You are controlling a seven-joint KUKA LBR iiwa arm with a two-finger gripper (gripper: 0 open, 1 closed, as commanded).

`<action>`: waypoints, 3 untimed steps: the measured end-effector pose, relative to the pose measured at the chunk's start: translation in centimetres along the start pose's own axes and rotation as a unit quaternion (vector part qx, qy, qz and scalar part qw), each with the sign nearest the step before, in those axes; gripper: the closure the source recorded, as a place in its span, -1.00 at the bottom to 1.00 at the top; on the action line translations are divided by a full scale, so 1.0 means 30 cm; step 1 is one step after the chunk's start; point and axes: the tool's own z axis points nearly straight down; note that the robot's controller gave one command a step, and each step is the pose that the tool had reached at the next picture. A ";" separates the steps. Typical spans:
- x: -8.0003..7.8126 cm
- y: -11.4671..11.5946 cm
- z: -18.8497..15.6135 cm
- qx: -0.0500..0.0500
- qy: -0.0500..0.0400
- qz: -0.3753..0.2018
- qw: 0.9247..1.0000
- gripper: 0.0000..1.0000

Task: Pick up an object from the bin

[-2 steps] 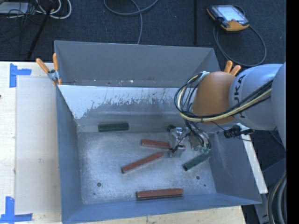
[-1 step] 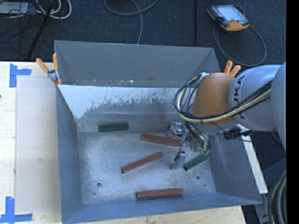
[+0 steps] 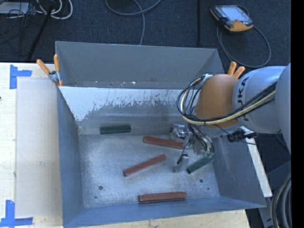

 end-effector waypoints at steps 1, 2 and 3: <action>-0.063 0.063 -0.001 0.000 0.000 0.122 0.992 1.00; -0.063 0.063 -0.001 0.000 0.000 0.122 0.993 1.00; -0.021 -0.025 -0.381 0.000 0.000 0.112 0.994 1.00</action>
Offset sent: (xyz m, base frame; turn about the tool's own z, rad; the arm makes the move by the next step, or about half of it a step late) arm 0.0000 0.0000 0.0000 0.0000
